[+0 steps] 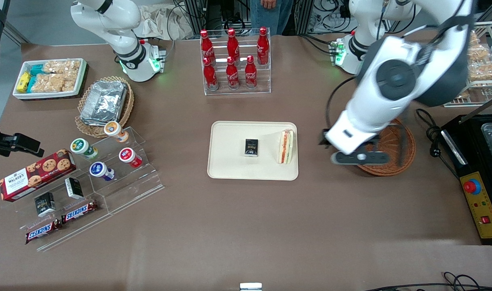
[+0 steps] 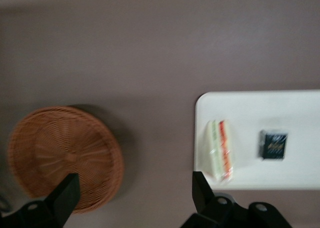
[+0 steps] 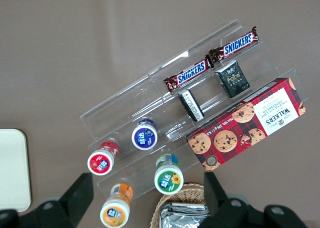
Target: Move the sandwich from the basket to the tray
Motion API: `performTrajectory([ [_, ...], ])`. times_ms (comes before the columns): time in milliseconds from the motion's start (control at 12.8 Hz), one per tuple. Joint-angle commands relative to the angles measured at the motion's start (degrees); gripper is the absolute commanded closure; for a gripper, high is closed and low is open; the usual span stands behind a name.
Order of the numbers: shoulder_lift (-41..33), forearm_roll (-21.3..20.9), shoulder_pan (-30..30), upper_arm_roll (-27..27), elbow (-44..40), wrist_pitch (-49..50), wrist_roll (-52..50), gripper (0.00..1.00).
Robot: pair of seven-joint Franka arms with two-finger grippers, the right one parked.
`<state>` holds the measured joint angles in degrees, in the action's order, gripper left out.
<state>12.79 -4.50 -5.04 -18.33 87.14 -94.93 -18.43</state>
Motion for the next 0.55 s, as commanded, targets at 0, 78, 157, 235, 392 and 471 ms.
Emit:
performTrajectory([
  [0, -5.6, 5.3, 1.8, 5.2, 1.4, 5.4, 9.5, 0.00],
  [78, -7.5, 5.9, 0.1, 8.3, 1.9, 6.0, 11.1, 0.00],
  [157, -9.0, 5.8, -0.3, 9.8, 2.6, 6.0, 11.5, 0.00],
  [235, -9.9, 5.8, -0.3, 10.2, 2.8, 6.1, 11.3, 0.00],
  [392, -9.7, 5.9, -0.1, 10.3, 2.0, 6.1, 10.4, 0.00],
  [471, -9.8, 6.0, -0.1, 10.3, 1.9, 6.2, 10.4, 0.00],
])
